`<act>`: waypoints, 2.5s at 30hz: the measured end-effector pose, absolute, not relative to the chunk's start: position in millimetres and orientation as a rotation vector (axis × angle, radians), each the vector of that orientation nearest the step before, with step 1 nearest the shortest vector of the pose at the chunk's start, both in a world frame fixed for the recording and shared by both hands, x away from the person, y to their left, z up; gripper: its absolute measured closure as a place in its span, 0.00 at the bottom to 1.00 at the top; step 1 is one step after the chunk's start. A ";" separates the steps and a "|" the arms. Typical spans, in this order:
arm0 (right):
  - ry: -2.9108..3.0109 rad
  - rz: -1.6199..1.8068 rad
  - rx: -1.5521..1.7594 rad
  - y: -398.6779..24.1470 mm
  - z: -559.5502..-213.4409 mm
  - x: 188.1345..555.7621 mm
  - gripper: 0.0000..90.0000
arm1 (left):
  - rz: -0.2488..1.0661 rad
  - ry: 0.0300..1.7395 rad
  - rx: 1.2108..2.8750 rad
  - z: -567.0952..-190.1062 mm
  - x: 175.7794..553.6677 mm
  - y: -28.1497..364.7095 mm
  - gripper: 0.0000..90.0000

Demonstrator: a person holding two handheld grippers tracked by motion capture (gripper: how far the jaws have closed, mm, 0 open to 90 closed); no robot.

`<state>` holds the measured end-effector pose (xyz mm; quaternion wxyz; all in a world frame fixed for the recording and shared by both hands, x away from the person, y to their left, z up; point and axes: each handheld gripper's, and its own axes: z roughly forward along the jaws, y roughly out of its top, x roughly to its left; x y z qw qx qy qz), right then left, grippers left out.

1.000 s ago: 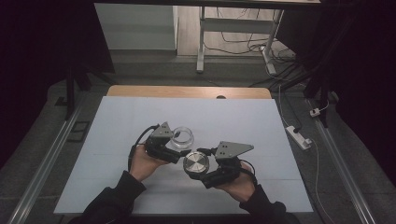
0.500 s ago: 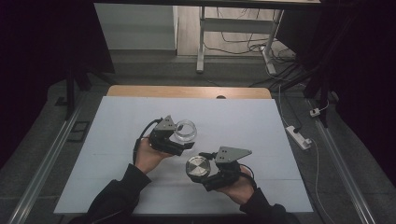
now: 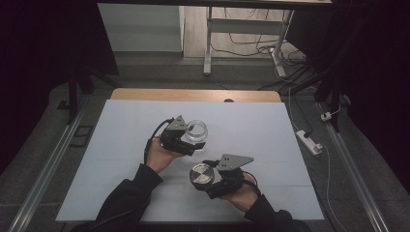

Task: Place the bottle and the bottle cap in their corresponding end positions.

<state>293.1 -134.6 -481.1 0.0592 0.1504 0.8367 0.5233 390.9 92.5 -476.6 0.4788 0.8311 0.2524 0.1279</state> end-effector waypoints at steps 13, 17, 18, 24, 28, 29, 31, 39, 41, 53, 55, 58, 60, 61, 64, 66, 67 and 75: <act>2.585 1.528 0.461 -125.4 -503.3 306.7 0.21 | 0.315 0.624 2.028 -491.4 411.6 85.6 0.18; 2.603 1.511 0.466 -123.3 -508.3 308.8 0.21 | 0.315 0.645 2.024 -496.4 416.8 85.4 0.18; 2.608 1.507 0.466 -122.8 -509.5 309.4 0.21 | 0.313 0.648 2.024 -497.5 418.0 85.6 0.18; 2.632 1.476 0.475 -119.5 -516.1 312.5 0.21 | 0.315 0.669 2.026 -503.8 423.9 85.7 0.18; 2.646 1.444 0.484 -117.5 -522.2 315.2 0.21 | 0.318 0.683 2.032 -508.4 427.2 85.6 0.18; 2.651 1.434 0.490 -116.8 -523.6 315.7 0.21 | 0.321 0.689 2.033 -509.3 427.7 85.4 0.18; 2.660 1.414 0.496 -115.3 -526.5 317.0 0.21 | 0.318 0.694 2.032 -511.0 428.6 85.4 0.18; 2.696 1.344 0.517 -111.5 -535.8 319.9 0.21 | 0.324 0.711 2.051 -515.5 429.9 84.6 0.18; 2.690 1.340 0.522 -111.0 -535.8 320.1 0.21 | 0.326 0.712 2.056 -516.5 430.1 84.6 0.18; 2.719 1.226 0.511 -105.2 -538.2 319.5 0.20 | 0.330 0.711 2.077 -520.8 429.4 84.4 0.17; 2.728 1.184 0.490 -103.8 -539.1 318.6 0.20 | 0.338 0.705 2.084 -521.0 428.1 84.3 0.17; 2.724 1.169 0.500 -103.2 -539.0 318.1 0.17 | 0.333 0.706 2.090 -521.6 427.4 85.9 0.17; 2.726 1.168 0.513 -103.7 -538.9 318.8 0.16 | 0.327 0.706 2.084 -522.3 427.3 87.0 0.17; 2.727 1.172 0.528 -103.7 -538.6 318.8 0.15 | 0.322 0.710 2.083 -522.1 427.6 86.9 0.17; 2.718 1.184 0.556 -104.0 -536.8 319.4 0.12 | 0.295 0.735 2.076 -521.6 429.3 86.7 0.15; 2.718 1.201 0.568 -104.5 -534.9 319.5 0.10 | 0.274 0.756 2.084 -521.5 430.5 87.0 0.13; 2.716 1.207 0.574 -104.9 -533.9 319.6 0.10 | 0.271 0.763 2.088 -521.4 430.3 87.2 0.13; 2.709 1.244 0.593 -107.2 -527.1 319.6 0.06 | 0.254 0.796 2.142 -518.1 427.9 92.2 0.03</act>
